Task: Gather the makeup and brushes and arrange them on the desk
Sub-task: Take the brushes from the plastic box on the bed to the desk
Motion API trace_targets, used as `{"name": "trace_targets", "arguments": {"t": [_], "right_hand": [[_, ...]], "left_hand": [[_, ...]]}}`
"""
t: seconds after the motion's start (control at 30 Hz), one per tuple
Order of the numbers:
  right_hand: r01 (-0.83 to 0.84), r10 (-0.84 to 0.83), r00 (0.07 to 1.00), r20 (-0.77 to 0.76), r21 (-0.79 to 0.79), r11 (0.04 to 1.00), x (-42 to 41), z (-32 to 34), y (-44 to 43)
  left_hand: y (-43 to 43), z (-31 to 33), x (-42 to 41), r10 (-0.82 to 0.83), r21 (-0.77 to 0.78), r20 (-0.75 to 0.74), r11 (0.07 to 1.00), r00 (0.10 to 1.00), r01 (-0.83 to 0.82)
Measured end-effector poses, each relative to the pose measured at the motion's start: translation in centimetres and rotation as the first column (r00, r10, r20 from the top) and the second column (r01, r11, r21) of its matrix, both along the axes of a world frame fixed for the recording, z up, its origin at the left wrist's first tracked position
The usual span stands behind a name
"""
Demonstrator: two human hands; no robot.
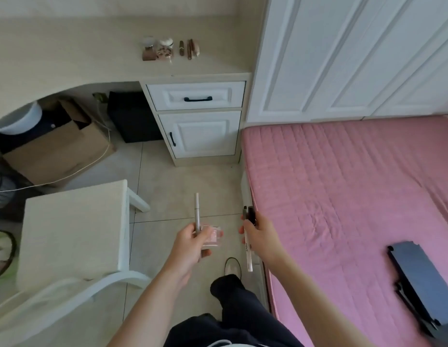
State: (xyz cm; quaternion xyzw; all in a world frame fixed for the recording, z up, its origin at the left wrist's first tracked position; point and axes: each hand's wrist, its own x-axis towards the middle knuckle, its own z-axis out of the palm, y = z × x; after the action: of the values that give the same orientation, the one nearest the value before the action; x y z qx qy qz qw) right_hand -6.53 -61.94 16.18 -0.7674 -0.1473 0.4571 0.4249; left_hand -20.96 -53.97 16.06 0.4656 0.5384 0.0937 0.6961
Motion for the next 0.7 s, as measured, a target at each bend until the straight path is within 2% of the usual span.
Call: {"name": "trace_targets", "arguments": {"t": [0.37,0.53,0.7], "right_hand": [[-0.116,0.115,0.993,0.027,0.012,0.993,8.4,-0.6,12.1],[-0.138,0.137,0.99,0.034,0.009,0.99,10.2,-1.2,17.3],[-0.12,0.119,0.992,0.051,0.016,0.993,11.6,-1.1,23.9]], "left_hand": [[10.2,-0.6,7.5,0.187,-0.044,0.085,0.982,0.979,-0.184],[15.2,-1.3,9.5,0.262,-0.039,0.039,0.965,0.964,-0.26],[21.8,-1.0,11.0,0.237,-0.034,0.037,0.971,0.971,-0.236]]}}
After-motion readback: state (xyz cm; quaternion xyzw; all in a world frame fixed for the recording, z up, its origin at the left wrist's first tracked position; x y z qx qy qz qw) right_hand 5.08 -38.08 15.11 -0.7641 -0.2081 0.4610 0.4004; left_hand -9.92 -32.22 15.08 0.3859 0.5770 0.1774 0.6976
